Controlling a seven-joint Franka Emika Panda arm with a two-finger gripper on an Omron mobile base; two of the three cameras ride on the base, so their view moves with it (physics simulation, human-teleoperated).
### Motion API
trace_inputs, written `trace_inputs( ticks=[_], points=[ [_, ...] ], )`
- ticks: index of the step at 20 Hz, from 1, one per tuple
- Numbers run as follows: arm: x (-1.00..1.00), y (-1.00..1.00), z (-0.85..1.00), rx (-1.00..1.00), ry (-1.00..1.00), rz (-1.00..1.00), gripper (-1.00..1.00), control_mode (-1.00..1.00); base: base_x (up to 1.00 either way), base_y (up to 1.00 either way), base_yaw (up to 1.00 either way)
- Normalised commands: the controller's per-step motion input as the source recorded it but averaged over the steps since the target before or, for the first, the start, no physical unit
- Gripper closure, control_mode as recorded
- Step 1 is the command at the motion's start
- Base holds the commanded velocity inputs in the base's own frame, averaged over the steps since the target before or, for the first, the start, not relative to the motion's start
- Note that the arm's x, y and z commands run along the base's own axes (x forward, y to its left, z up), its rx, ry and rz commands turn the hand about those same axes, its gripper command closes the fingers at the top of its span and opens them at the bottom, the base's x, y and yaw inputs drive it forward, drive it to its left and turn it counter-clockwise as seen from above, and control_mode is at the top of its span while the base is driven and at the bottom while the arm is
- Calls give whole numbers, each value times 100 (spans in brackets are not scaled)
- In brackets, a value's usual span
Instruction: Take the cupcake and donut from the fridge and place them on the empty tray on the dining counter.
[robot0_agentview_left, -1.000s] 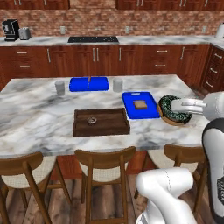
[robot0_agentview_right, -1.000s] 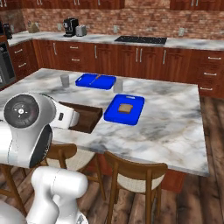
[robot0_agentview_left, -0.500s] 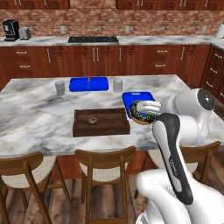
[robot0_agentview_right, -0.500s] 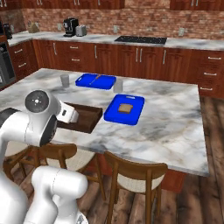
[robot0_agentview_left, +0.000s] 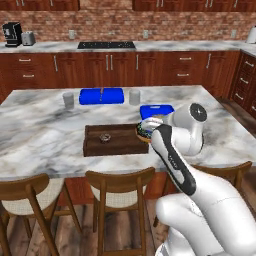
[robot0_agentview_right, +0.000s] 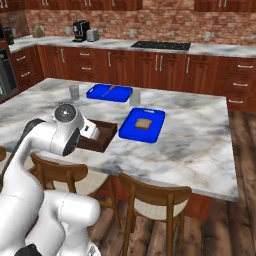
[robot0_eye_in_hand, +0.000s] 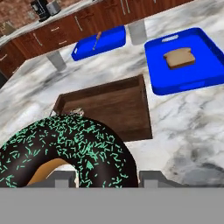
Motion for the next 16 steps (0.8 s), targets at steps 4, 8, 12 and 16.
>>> trace_inputs(
  ticks=[4,8,12,16],
  points=[
    [100,0,-25,0,4,0,100,-100,0,0,0],
    [99,0,-31,0,9,0,100,-100,0,0,0],
    [87,0,-41,0,11,0,100,-100,0,0,0],
    [58,1,-48,0,9,0,100,-100,0,0,0]
  ],
)
